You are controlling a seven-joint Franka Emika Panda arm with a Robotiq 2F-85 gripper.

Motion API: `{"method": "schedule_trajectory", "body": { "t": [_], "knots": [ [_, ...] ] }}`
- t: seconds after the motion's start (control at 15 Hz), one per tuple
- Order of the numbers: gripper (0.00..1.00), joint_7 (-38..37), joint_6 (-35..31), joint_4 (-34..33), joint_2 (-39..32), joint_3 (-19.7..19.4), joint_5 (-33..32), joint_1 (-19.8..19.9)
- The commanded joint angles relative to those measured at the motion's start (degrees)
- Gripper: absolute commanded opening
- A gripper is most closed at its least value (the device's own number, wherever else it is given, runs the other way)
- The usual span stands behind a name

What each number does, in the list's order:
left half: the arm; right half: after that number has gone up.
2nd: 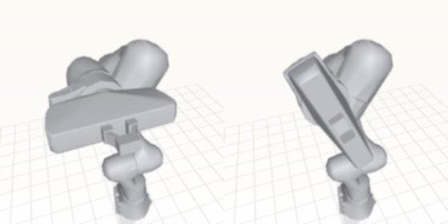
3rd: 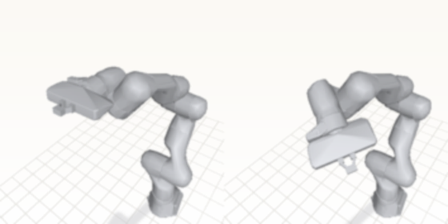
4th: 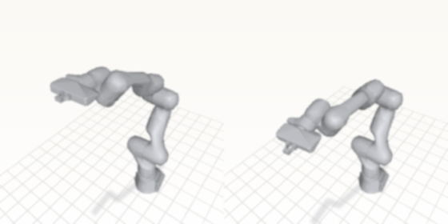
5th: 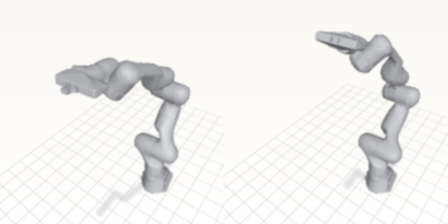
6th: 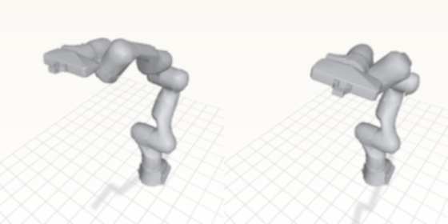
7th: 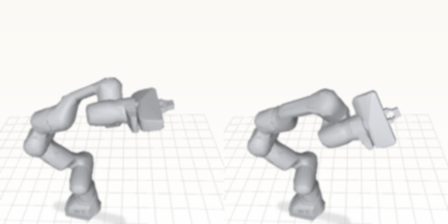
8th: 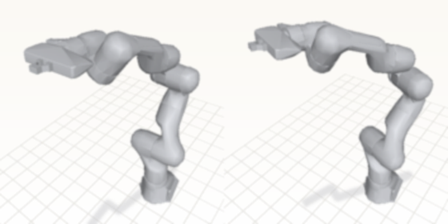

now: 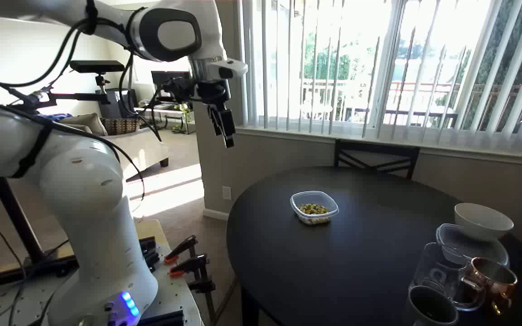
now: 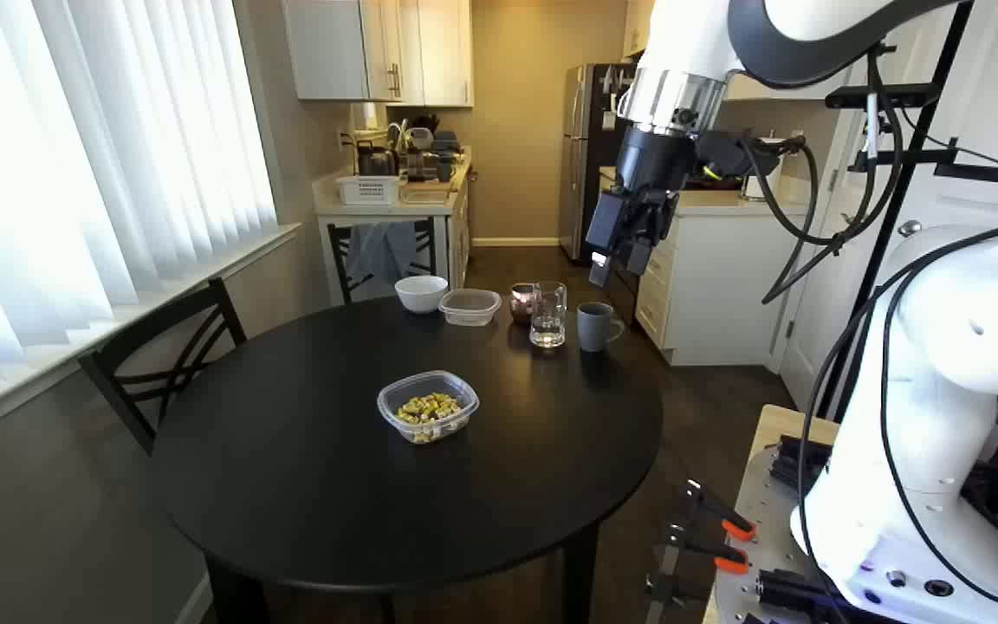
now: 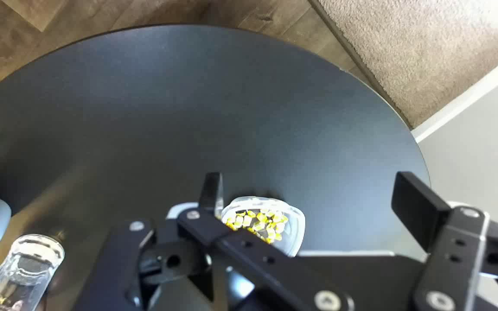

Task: Pour the candy out of the clear container and onto the table.

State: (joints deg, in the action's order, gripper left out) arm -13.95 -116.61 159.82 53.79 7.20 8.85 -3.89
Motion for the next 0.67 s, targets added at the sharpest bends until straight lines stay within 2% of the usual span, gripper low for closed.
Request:
{"method": "schedule_trajectory", "body": {
  "t": [0.0, 0.4, 0.6],
  "knots": [
    [1.0, 0.2, 0.2, 0.3, 0.0, 0.2, 0.2, 0.3],
    [1.0, 0.2, 0.2, 0.8, -0.1, 0.2, 0.2, 0.3],
    [1.0, -0.9, -0.3, -6.9, -6.2, 2.1, -2.0, 1.5]
  ]
}}
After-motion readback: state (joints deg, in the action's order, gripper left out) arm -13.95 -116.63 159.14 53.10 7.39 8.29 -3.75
